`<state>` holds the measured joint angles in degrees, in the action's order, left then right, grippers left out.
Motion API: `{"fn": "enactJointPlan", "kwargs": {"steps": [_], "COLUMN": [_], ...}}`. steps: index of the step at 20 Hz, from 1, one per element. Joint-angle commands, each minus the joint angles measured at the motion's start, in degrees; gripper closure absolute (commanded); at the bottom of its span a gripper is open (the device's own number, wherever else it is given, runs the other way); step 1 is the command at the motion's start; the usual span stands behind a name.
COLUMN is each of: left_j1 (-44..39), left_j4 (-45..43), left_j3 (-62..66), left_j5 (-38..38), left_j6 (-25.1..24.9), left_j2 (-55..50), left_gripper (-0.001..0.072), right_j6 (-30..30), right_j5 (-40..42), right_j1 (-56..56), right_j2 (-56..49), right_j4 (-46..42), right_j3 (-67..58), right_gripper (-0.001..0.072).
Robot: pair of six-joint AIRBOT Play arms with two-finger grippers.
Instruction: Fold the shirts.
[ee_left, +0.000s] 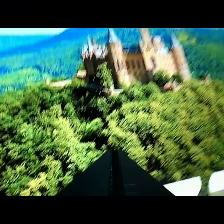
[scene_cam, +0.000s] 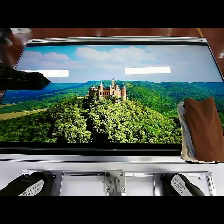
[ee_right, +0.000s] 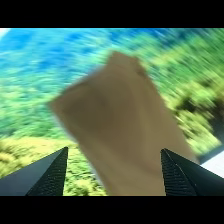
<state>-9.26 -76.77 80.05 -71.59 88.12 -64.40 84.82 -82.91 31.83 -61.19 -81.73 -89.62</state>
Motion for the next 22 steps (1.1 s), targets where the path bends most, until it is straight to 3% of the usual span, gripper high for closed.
{"fn": "enactJointPlan", "kwargs": {"steps": [1, 2, 6, 22], "left_j1": [-11.3, -13.0, -14.3, -13.4], "left_j4": [-17.5, -18.7, -19.7, -19.7], "left_j3": [3.4, 4.2, 4.7, 4.7], "left_j5": [-12.4, -11.6, -3.8, -4.1], "left_j6": [4.2, 4.5, 8.9, 8.9], "left_j2": [-14.1, -16.0, -16.0, -16.1], "left_gripper": [0.0142, 0.0011, 0.0015, 0.0014], "right_j6": [-0.1, 1.6, 4.3, 4.3], "right_j5": [-2.9, -4.2, -6.9, -6.6], "right_j1": [-19.8, -23.9, -30.0, -30.9], "right_j2": [-3.2, -5.0, -10.7, -11.7], "right_j4": [-8.9, -10.3, -10.2, -9.2], "right_j3": [-0.5, 0.5, 0.6, 0.6], "right_gripper": [0.0025, 0.0018, 0.0019, 0.0019]}}
